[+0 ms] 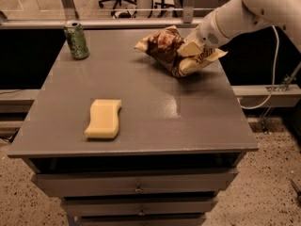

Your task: Pick brown chip bag

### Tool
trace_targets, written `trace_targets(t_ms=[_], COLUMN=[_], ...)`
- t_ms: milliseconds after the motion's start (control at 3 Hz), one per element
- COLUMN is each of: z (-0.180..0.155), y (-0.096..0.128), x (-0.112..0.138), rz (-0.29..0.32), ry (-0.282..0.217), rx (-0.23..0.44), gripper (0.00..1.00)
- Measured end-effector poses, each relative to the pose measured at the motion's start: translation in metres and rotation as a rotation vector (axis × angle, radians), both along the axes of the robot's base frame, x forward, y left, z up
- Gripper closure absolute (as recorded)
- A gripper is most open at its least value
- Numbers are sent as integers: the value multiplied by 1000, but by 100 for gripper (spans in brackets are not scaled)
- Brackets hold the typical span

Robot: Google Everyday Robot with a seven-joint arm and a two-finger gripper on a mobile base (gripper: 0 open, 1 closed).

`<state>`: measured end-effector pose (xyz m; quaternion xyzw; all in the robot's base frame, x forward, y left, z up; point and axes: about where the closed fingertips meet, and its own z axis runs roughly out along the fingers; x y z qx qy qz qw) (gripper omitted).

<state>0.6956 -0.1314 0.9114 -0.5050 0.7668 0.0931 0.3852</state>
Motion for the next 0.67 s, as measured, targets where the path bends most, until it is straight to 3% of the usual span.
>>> trace_targets(t_ms=[333, 667], z=[60, 108], y=[11, 18], x=[-27, -50], rz=[76, 117], ry=[-111, -206], rx=[102, 217], gripper=[100, 100])
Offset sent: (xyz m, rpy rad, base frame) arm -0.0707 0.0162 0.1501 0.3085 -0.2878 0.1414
